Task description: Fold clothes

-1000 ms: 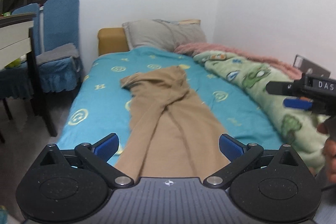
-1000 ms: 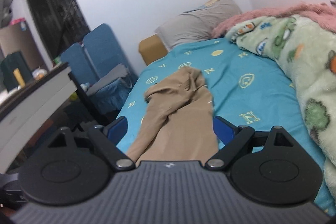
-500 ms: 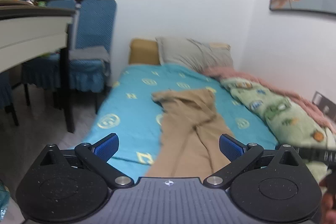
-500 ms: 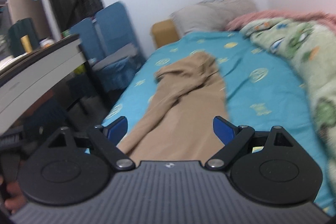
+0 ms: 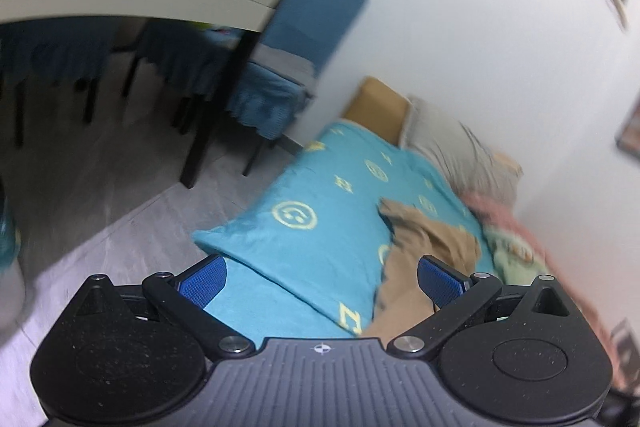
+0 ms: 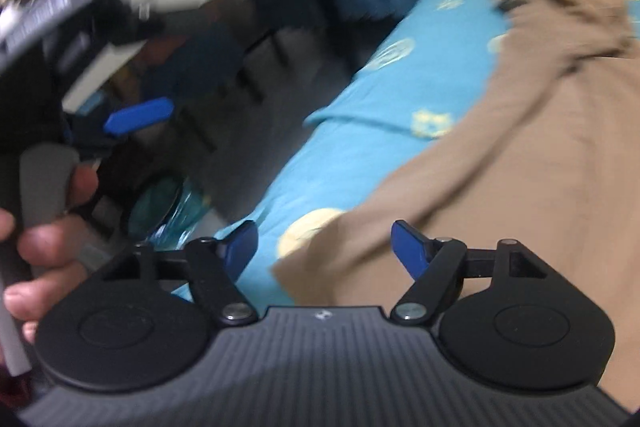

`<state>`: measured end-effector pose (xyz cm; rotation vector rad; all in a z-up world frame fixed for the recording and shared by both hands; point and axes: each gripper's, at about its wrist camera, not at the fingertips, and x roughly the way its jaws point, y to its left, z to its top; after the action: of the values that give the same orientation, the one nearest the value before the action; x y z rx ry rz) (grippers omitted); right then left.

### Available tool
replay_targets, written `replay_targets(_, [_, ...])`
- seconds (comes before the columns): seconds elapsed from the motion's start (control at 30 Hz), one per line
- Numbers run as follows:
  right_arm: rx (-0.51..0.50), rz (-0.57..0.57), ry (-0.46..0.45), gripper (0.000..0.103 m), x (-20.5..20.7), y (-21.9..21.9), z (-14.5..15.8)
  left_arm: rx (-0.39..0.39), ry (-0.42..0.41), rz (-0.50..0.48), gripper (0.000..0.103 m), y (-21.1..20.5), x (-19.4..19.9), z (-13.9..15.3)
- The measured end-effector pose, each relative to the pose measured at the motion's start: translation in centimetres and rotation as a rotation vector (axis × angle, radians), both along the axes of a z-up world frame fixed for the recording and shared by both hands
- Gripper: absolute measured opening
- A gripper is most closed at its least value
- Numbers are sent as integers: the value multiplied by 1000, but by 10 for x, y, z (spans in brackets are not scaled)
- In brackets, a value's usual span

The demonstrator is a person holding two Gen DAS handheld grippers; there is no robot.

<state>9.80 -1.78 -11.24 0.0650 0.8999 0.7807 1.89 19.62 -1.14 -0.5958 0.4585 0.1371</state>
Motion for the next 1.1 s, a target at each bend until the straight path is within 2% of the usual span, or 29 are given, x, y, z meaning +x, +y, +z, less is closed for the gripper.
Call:
replay_targets(0.1, [-68,90,17,72,3,28,-7,-39,-19,45,103,16,-7,-1])
replay_targets(0.27, [-219,192,18,69,3,58,-26,-64,-9,53,103,26,-7,-2])
replay_targets(0.37, [-233,170,22,45,3,53,-28,-63,-2,56,103,28,-4,-2])
replay_targets(0.4, [-227,154,17,23,2,49,-26,-63,-4,57,103,27,-1,-3])
replay_targets(0.43, [-221,139,12,13,2,45,-24,-61,-6,59,103,27,-2,-2])
replay_targets(0.57, [-195,76,-7,12,-2,28,-15,-60,-2,42,103,23,-1,-1])
replay_targets(0.67, [-112,-17,-22,12,-16,-3,7,-47,1,3,103,16,0,-1])
replay_targets(0.8, [14,-185,-29,11,-41,-59,32,-32,16,-119,103,0,7,-3])
replay_targets(1.0, [48,-462,-46,11,-84,-125,32,20,63,-336,102,-44,18,-9])
replay_targets(1.1, [62,-521,-67,11,-94,-135,27,74,116,-394,102,-65,23,-18])
